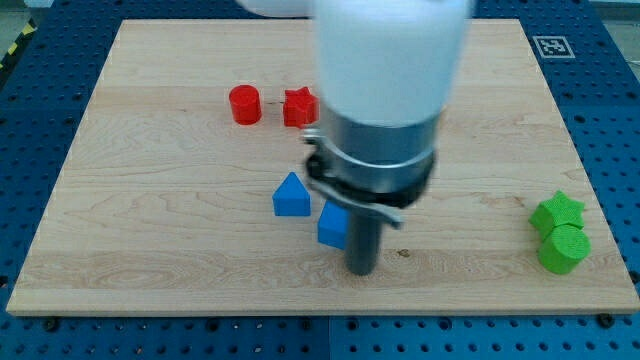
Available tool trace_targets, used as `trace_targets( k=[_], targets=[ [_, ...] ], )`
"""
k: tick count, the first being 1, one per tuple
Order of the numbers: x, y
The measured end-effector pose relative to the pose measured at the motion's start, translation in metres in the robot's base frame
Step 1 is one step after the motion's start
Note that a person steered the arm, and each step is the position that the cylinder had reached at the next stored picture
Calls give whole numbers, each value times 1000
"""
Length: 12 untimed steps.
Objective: Push the blue cube into the blue triangle
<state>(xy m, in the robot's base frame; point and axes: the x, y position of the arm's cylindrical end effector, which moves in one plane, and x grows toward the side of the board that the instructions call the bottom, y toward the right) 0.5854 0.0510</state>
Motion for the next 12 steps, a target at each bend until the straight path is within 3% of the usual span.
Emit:
trace_targets(
  k=[2,6,8,9,12],
  targets=[
    [0,7],
    [5,-63],
    [12,21],
    [-4,28],
    [-22,-38]
  ],
)
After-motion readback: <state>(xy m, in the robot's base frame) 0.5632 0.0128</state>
